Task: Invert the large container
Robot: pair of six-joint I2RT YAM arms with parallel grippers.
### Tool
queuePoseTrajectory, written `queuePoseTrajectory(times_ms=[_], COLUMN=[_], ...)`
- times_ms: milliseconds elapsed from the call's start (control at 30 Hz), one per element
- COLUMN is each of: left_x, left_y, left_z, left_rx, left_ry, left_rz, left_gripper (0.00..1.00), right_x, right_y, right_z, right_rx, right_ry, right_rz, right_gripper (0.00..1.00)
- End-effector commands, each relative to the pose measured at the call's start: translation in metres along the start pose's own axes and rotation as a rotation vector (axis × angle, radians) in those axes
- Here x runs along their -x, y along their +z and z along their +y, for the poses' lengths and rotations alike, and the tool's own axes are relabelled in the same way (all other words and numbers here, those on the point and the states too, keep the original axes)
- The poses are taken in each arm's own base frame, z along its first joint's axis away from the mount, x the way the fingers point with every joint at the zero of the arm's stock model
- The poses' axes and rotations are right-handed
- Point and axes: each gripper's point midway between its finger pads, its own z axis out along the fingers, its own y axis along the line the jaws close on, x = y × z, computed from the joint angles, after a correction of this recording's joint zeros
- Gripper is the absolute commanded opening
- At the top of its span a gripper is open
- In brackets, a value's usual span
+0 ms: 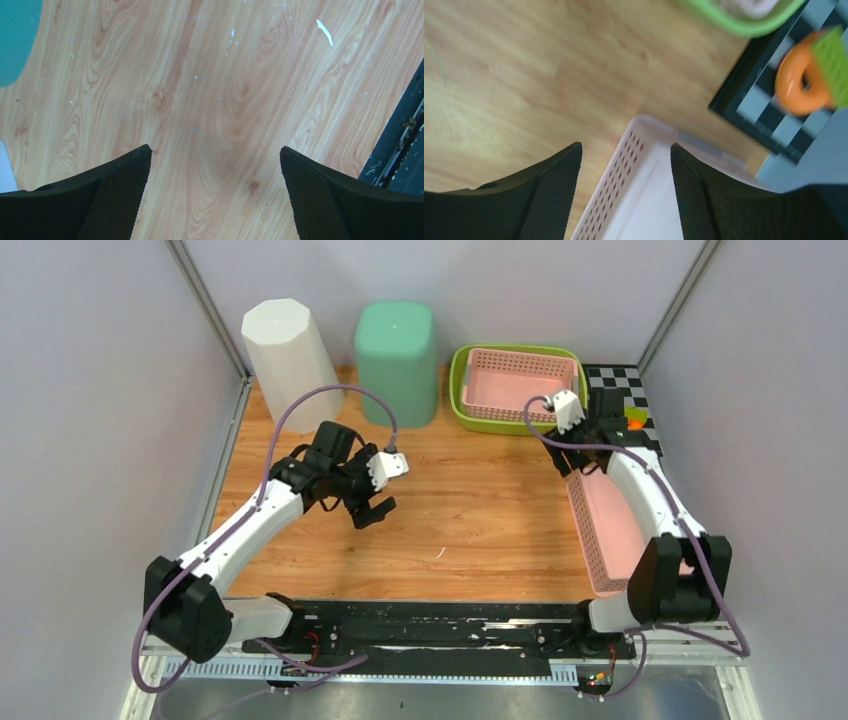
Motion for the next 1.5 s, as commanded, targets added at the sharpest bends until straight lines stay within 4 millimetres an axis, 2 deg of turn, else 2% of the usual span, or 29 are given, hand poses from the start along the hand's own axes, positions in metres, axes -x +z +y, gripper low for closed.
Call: queuePoseTrajectory(times_ms=[0, 233, 300, 500, 633, 733, 1200, 1467], left_x=[-0.008, -0.043, -0.051, -0.059, -0.060, -0.060, -0.059, -0.060], left_y=[-0.007, -0.013, -0.012, -0.012, -0.010, -0.011, -0.013, -0.013], left_z=[-0.008, -0.031, -0.034, -0.034, -0.034, -0.033, -0.033, -0.033], left_rx=[-0.037, -0.118, -0.116, -0.115, -0.129, -0.128, -0.127, -0.127], left_ry=[0.089, 0.106, 0.100, 0.077, 0.064, 0.058, 0.056, 0.059], left_rz=[-0.086, -0.075, -0.080, -0.089, -0.080, -0.081, -0.095, -0.096], left_gripper=[1.00, 1.00, 1.00, 1.00, 1.00, 1.00, 1.00, 1.00], right_x=[0.075, 0.140, 0.149, 0.170, 0.175, 0.170, 0.154, 0.146], right_y=[0.010, 0.055, 0.075, 0.112, 0.129, 0.140, 0.164, 0.183], right_z=[-0.017, -0.029, -0.028, -0.028, -0.029, -0.023, -0.001, -0.003], right_rx=[-0.076, -0.062, -0.044, -0.032, -0.019, 0.021, 0.136, 0.138], right_ry=[-0.082, -0.208, -0.267, -0.428, -0.462, -0.492, -0.525, -0.549], right_rz=[-0.091, -0.107, -0.088, -0.078, -0.069, -0.052, -0.018, 0.013], right_gripper=[0.68, 0.66, 0.64, 0.58, 0.57, 0.56, 0.57, 0.57])
